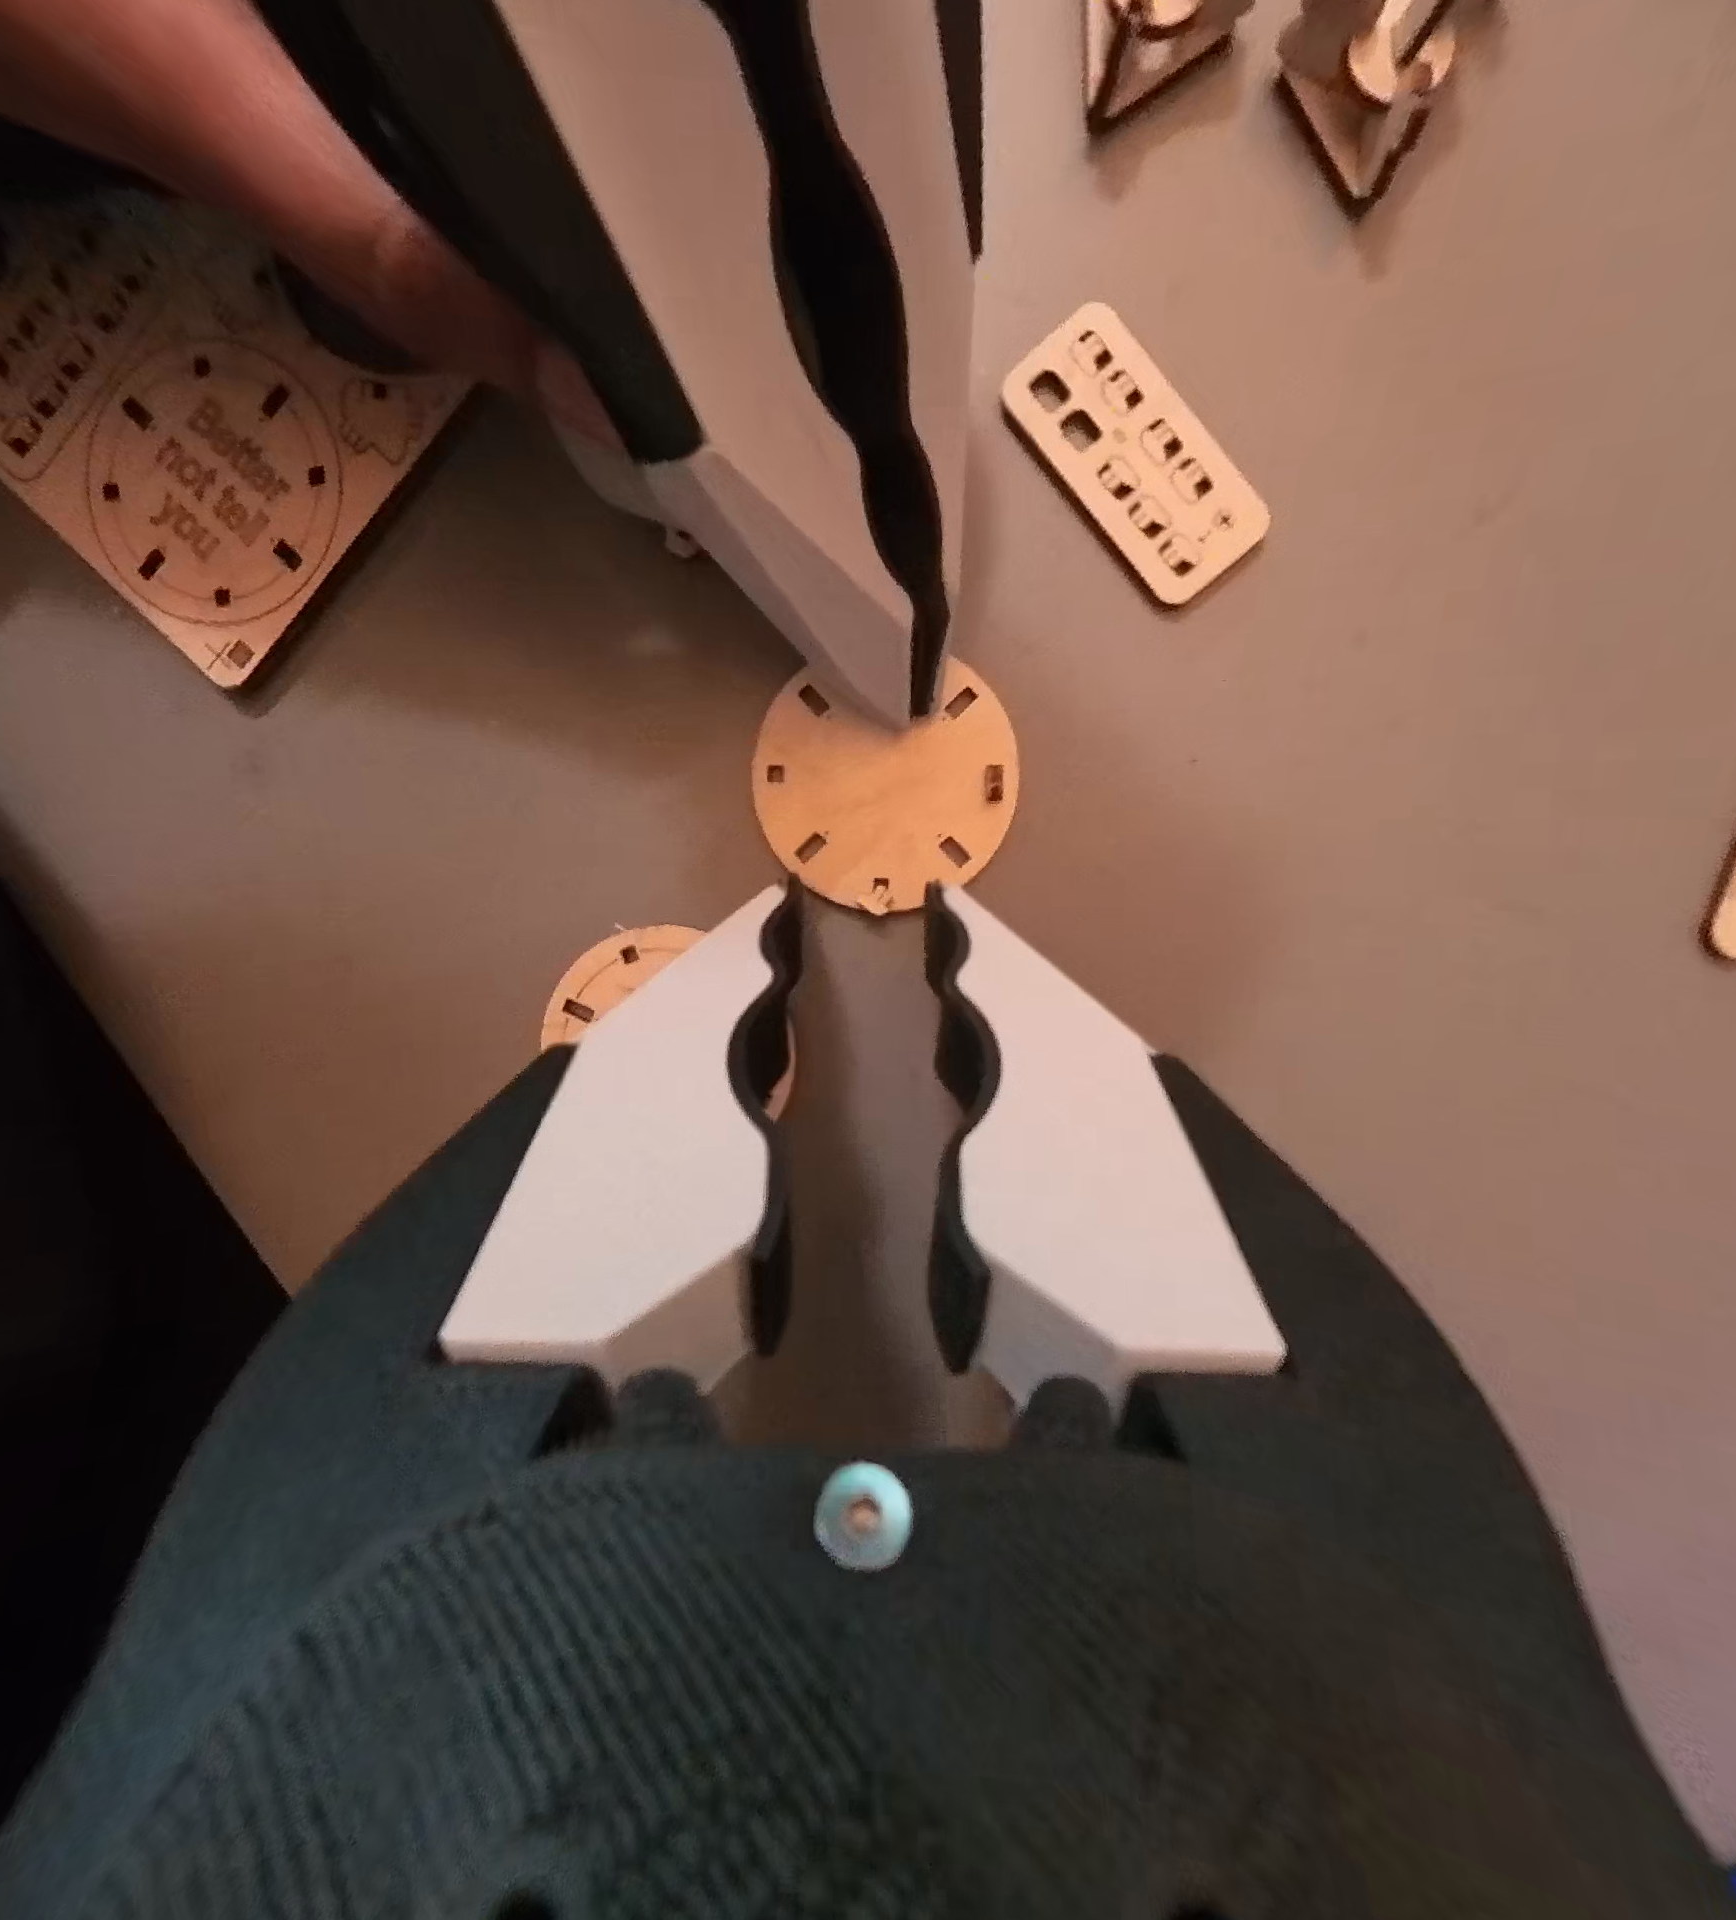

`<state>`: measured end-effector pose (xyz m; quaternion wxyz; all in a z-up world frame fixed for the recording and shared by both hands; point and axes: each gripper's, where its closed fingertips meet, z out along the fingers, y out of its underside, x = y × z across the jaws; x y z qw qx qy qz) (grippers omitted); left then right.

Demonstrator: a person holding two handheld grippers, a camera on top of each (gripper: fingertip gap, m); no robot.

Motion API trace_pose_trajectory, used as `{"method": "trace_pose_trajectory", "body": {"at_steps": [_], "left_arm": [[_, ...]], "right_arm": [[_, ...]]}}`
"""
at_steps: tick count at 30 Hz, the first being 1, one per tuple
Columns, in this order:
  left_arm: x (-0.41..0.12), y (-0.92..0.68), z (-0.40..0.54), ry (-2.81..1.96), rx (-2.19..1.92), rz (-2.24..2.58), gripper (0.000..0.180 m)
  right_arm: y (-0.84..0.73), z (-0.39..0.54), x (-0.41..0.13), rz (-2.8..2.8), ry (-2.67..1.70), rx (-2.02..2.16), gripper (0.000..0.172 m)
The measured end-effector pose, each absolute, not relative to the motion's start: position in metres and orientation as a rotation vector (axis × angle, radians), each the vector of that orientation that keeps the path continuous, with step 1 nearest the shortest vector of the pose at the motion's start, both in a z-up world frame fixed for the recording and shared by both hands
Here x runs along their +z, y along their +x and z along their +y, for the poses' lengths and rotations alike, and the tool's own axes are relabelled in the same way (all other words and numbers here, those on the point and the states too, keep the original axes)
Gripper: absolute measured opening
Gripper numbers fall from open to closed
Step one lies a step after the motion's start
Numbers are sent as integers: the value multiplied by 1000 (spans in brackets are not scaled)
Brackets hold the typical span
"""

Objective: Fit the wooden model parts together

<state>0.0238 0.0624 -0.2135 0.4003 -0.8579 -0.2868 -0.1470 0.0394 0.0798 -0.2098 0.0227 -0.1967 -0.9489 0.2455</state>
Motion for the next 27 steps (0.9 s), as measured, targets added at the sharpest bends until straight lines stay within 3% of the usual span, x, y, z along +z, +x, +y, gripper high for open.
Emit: {"method": "trace_pose_trajectory", "body": {"at_steps": [6, 14, 21, 27], "left_arm": [[-213, 24, 62, -2180, -355, -716, 0], [-190, 13, 66, -2004, -352, -710, 1], [-132, 16, 65, -1518, -803, -698, 16], [-102, 30, 67, -1309, -1007, -595, 13]], "right_arm": [[36, 83, -215, -2902, -676, 784, 5], [26, 78, -195, -2764, -454, 855, 5], [11, 63, -137, -2385, -124, 978, 5], [20, 51, -108, -2216, 72, 1029, 5]]}}
